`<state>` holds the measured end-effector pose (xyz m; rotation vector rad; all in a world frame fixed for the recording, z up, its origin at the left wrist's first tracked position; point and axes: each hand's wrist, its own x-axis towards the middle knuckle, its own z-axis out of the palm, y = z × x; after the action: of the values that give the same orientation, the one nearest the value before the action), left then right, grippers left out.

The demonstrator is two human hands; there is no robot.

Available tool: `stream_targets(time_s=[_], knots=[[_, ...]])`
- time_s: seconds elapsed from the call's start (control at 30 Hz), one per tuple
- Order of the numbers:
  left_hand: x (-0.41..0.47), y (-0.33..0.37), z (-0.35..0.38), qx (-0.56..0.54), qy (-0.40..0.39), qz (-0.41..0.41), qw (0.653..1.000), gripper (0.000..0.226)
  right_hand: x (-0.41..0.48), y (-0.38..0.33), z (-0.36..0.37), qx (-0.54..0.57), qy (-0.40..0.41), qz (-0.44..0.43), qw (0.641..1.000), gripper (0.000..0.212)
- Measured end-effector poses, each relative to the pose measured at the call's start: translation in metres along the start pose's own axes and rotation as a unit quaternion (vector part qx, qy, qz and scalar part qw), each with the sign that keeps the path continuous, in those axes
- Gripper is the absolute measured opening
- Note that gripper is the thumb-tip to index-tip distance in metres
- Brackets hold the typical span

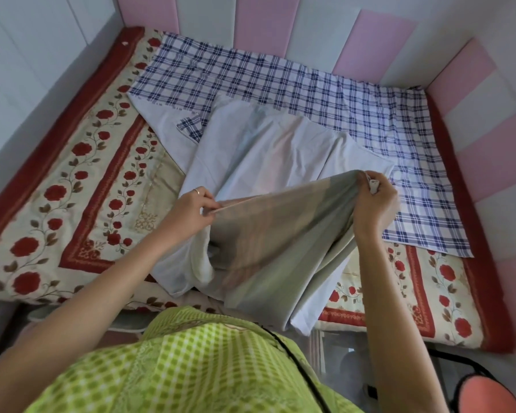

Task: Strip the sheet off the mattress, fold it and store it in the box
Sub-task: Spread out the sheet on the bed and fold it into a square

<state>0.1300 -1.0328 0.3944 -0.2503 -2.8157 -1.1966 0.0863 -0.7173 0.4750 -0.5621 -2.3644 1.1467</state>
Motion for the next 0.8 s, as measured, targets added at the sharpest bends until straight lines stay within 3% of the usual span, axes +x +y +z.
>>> stream_targets(time_s=[0.17, 0.33, 0.5, 0.63, 0.8], knots=[[0.020, -0.001, -0.016, 0.031, 0.025, 0.013, 0.999, 0.009, 0.021, 0.007, 0.004, 0.078, 0.067, 0.033, 0.994, 0.018], [0.006, -0.012, -0.019, -0.014, -0.022, -0.039, 0.999, 0.017, 0.031, 0.021, 0.003, 0.077, 0.077, 0.038, 0.993, 0.019], [0.015, -0.003, -0.031, -0.032, -0.011, -0.053, 0.998, 0.020, 0.032, 0.036, 0.010, 0.063, 0.054, 0.067, 0.994, 0.022], [0.027, 0.004, -0.044, -0.007, 0.017, -0.049, 0.999, 0.021, 0.035, 0.047, 0.020, 0.085, 0.033, 0.073, 0.993, 0.039], [0.038, 0.001, -0.057, 0.088, 0.049, -0.022, 0.995, 0.022, 0.035, 0.058, 0.021, 0.093, -0.041, 0.030, 0.994, 0.055]])
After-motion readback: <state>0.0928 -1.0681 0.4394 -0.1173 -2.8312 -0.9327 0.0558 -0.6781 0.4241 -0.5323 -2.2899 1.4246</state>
